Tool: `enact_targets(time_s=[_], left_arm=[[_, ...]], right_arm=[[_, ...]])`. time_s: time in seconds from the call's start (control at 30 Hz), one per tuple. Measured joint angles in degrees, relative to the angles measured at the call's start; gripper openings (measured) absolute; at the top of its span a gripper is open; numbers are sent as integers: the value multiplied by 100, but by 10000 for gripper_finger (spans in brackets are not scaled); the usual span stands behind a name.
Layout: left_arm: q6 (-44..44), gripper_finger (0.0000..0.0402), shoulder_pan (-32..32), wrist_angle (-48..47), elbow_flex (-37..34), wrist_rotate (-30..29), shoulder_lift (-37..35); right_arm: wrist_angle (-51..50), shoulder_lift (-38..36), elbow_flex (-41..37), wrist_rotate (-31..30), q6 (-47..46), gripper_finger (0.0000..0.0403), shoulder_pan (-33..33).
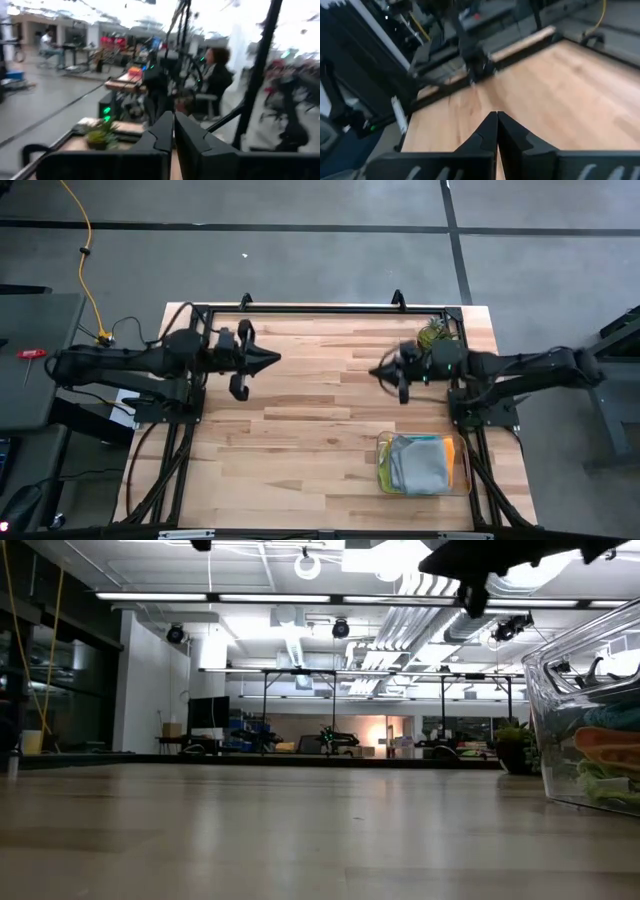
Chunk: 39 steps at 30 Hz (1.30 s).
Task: Fold microfiber towels
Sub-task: Return to Home Position
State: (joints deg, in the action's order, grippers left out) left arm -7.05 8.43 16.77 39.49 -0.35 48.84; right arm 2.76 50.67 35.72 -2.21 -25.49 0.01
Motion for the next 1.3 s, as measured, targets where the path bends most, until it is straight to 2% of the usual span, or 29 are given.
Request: enact_targets(time_s=[0.1, 0.2, 0.37, 0.63, 1.3], left_arm=[[251, 3, 9, -681, 419, -149, 2], [324, 2, 22, -745, 618, -187, -21], [334, 0, 22, -795, 593, -225, -227], [299, 0, -107, -654, 227, -595, -495], [322, 0, -98, -670, 51, -462, -737]], right_arm=[[1, -7, 312, 579, 347, 0, -721], [-18, -8, 615, 1234, 643, 0, -1322], [-1, -8, 995, 1934, 1031, 0, -1800], [42, -6, 1073, 2003, 1112, 0, -1600], [-258, -6, 1073, 1872, 992, 0, -1562]])
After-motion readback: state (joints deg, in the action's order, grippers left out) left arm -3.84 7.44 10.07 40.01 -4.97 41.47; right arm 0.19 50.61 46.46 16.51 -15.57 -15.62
